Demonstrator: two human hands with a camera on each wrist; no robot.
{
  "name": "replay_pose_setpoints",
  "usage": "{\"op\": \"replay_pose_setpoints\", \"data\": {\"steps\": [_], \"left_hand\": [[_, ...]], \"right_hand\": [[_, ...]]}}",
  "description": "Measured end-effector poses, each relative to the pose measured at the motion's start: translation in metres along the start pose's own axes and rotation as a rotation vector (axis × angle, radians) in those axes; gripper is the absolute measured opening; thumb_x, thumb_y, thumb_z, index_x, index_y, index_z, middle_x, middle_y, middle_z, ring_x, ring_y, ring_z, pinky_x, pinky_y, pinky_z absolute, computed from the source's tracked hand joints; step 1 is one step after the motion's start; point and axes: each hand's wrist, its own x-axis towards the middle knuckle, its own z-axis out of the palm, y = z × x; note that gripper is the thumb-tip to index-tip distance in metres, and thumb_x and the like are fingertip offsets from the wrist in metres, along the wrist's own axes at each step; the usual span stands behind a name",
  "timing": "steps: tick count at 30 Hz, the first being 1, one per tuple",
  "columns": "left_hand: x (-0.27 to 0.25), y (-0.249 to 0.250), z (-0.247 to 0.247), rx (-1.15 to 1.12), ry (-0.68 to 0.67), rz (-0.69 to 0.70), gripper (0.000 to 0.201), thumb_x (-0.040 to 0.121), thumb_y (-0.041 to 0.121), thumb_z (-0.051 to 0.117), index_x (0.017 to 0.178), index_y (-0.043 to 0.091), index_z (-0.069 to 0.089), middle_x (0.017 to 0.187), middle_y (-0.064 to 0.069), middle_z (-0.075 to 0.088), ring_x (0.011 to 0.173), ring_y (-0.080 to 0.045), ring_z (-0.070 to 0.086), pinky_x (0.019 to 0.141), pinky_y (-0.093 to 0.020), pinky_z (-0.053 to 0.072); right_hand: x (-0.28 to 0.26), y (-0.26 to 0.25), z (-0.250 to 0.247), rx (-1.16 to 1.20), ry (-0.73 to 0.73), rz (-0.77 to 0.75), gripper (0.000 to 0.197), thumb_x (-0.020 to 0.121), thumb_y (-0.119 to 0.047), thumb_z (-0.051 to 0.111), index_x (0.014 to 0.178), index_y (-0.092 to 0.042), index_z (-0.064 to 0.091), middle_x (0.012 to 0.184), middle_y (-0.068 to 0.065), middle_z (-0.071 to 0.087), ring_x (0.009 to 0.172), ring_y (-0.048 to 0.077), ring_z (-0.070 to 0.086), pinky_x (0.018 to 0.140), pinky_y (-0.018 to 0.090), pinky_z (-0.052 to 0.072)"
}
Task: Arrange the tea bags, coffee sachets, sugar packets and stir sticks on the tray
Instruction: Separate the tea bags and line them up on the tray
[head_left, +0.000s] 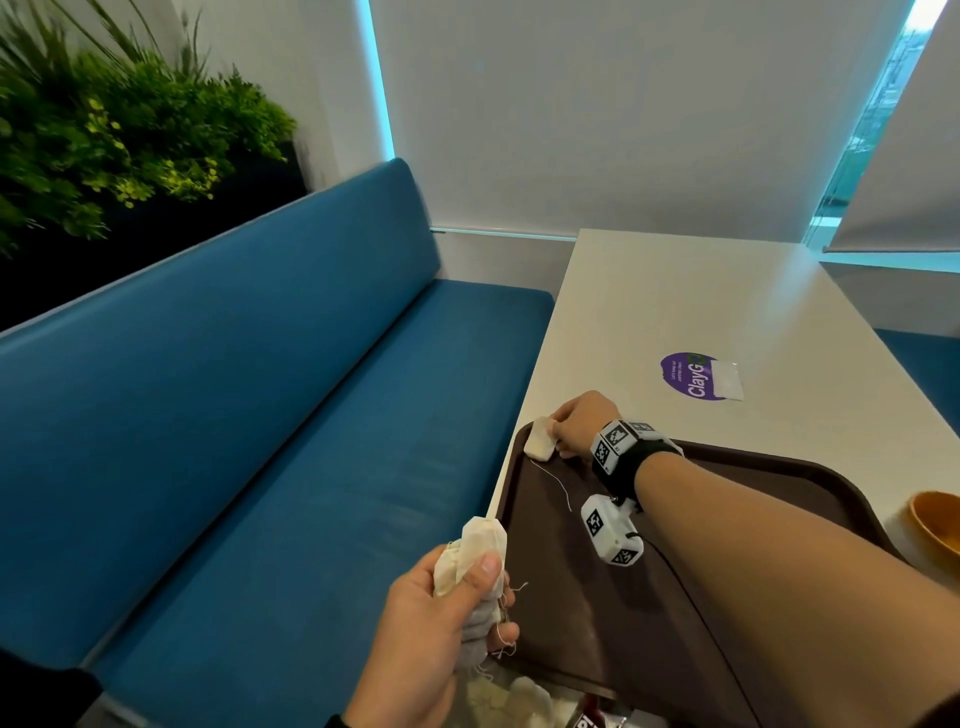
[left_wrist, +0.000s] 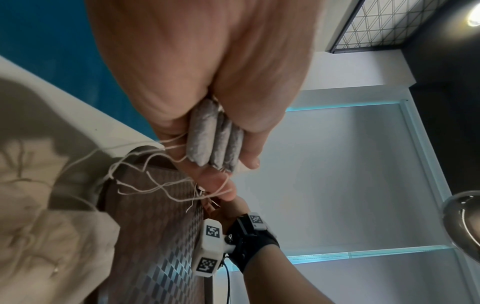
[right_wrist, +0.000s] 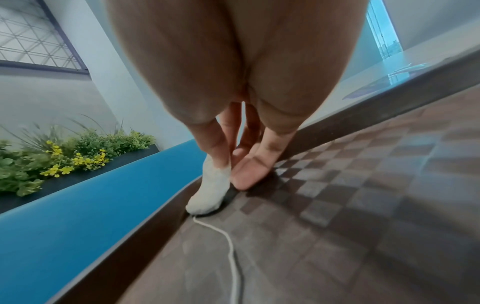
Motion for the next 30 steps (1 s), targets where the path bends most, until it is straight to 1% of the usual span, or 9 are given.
{"op": "replay_pose_setpoints", "data": {"steps": [3,7,11,15,17,20,24,27,30], "left_hand": [[-0.001,0.0,-0.001,-0.019,0.001,-0.003,0.036,0.085,0.015,0.073,0.107,-0.012,0.062,0.071,-0.02,0.063,0.045,-0.012,0.051,0.054,-0.034,0.054],[-0.002,-0.003,0.0,-0.028,0.013,-0.01,0.038,0.081,0.017,0.076,0.106,-0.009,0.065,0.078,-0.024,0.066,0.048,-0.013,0.055,0.055,-0.034,0.054],[-0.004,-0.006,0.0,-0.016,0.018,-0.004,0.038,0.081,0.022,0.077,0.102,-0.008,0.066,0.08,-0.025,0.066,0.053,-0.016,0.057,0.056,-0.034,0.055],[-0.009,-0.002,0.002,-0.048,-0.016,-0.027,0.033,0.09,0.019,0.071,0.102,-0.012,0.063,0.082,-0.027,0.064,0.066,-0.03,0.058,0.049,-0.027,0.052],[-0.013,0.002,0.004,-0.064,-0.051,-0.034,0.028,0.095,0.014,0.067,0.103,-0.013,0.062,0.081,-0.027,0.063,0.063,-0.026,0.059,0.043,-0.021,0.047],[-0.021,0.006,0.01,-0.047,-0.084,-0.011,0.027,0.093,0.014,0.069,0.104,-0.01,0.063,0.074,-0.02,0.064,0.055,-0.017,0.058,0.047,-0.024,0.049],[-0.032,0.006,0.019,-0.07,-0.131,-0.002,0.03,0.086,0.018,0.079,0.099,-0.003,0.062,0.064,-0.009,0.052,0.048,-0.011,0.042,0.054,-0.029,0.05],[-0.04,0.01,0.023,-0.075,-0.145,0.003,0.024,0.079,0.018,0.082,0.092,0.003,0.068,0.075,-0.018,0.055,0.054,-0.016,0.04,0.051,-0.029,0.05],[-0.045,0.013,0.024,-0.038,-0.15,0.01,0.036,0.077,0.021,0.084,0.098,-0.002,0.066,0.081,-0.022,0.059,0.063,-0.023,0.04,0.048,-0.027,0.048]], "right_hand": [[0.001,0.001,0.002,-0.005,0.026,-0.016,0.019,0.089,-0.009,0.068,0.078,-0.024,0.071,0.077,0.004,0.075,0.076,0.025,0.077,0.064,0.03,0.06],[0.003,0.004,0.002,0.011,0.073,-0.049,0.022,0.083,-0.009,0.072,0.1,-0.023,0.075,0.089,0.002,0.076,0.079,0.018,0.074,0.077,0.029,0.059],[-0.003,0.005,-0.003,0.037,0.117,-0.024,0.025,0.082,-0.012,0.072,0.102,-0.027,0.07,0.102,0.002,0.072,0.09,0.021,0.071,0.086,0.033,0.058],[-0.03,0.003,-0.011,0.039,0.09,-0.075,0.018,0.082,-0.012,0.071,0.096,-0.024,0.072,0.097,0.001,0.072,0.088,0.018,0.067,0.084,0.032,0.055],[-0.056,-0.001,-0.014,0.136,0.0,-0.139,0.012,0.084,-0.009,0.074,0.087,-0.021,0.074,0.089,0.004,0.074,0.073,0.015,0.067,0.075,0.032,0.058],[-0.11,-0.011,-0.02,0.378,-0.159,-0.202,0.007,0.093,-0.016,0.073,0.093,-0.009,0.075,0.083,0.005,0.071,0.063,0.014,0.064,0.059,0.024,0.05],[-0.176,-0.021,-0.038,0.516,-0.274,-0.266,0.027,0.095,-0.031,0.07,0.106,-0.006,0.074,0.089,0.011,0.073,0.071,0.02,0.066,0.062,0.029,0.052],[-0.207,-0.021,-0.05,0.539,-0.318,-0.291,0.023,0.092,-0.031,0.073,0.105,-0.012,0.076,0.094,0.007,0.075,0.073,0.02,0.066,0.063,0.029,0.052],[-0.224,-0.018,-0.049,0.498,-0.356,-0.323,0.019,0.089,-0.027,0.077,0.1,-0.011,0.078,0.086,0.003,0.075,0.071,0.015,0.064,0.06,0.024,0.051]]}}
